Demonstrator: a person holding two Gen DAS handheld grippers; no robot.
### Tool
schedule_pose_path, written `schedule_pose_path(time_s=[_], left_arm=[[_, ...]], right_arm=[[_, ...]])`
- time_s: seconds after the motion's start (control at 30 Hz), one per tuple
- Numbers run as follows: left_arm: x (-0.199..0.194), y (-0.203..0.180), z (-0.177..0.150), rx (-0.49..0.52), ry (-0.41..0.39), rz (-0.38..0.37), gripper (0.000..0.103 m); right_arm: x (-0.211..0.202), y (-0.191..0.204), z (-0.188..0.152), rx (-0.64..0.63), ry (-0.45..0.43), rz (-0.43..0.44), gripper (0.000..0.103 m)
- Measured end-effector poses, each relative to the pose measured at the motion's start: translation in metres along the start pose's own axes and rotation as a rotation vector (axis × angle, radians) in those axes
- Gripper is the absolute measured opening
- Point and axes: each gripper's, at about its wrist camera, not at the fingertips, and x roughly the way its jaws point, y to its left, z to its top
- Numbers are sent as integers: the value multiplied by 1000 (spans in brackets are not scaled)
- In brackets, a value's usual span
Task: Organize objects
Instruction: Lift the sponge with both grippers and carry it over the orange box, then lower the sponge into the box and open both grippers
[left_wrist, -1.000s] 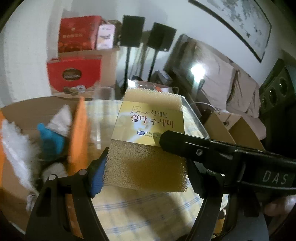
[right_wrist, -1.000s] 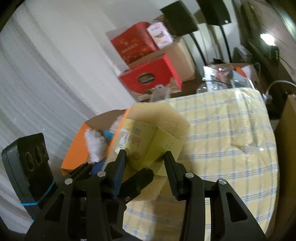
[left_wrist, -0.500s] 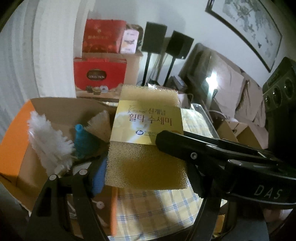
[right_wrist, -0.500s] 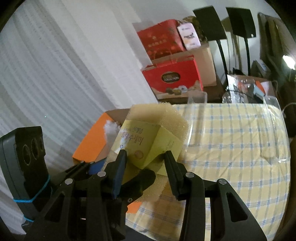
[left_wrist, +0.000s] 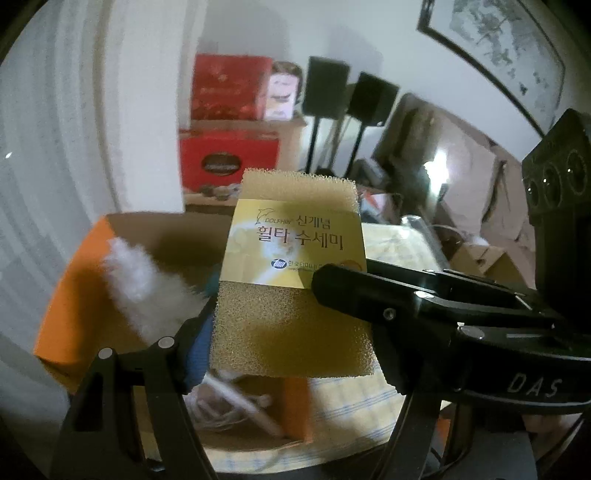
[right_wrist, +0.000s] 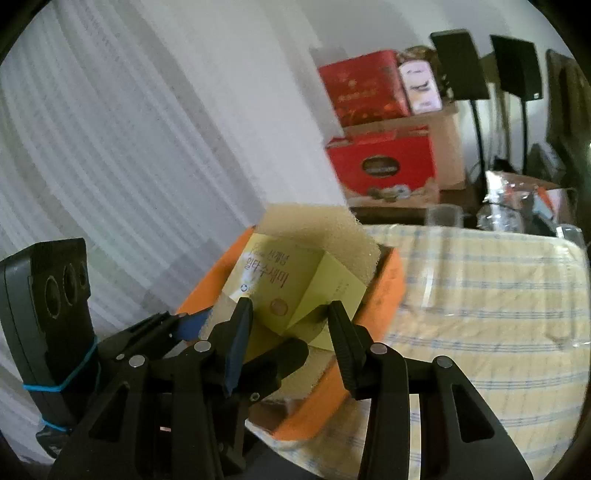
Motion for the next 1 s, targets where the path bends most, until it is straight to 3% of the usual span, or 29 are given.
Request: schedule_pose_path(time_s=[0.3, 0.53, 1.0], left_arm=[[13, 29, -28, -33, 82, 37, 71], [25, 4, -39, 11, 109, 28, 71], [30, -16, -26, 24, 108, -2, 71]], right_arm=[[39, 6, -23, 15, 80, 26, 43], [35, -15, -28, 53, 87, 10, 43], [16, -31, -24, 67, 61, -10, 44]])
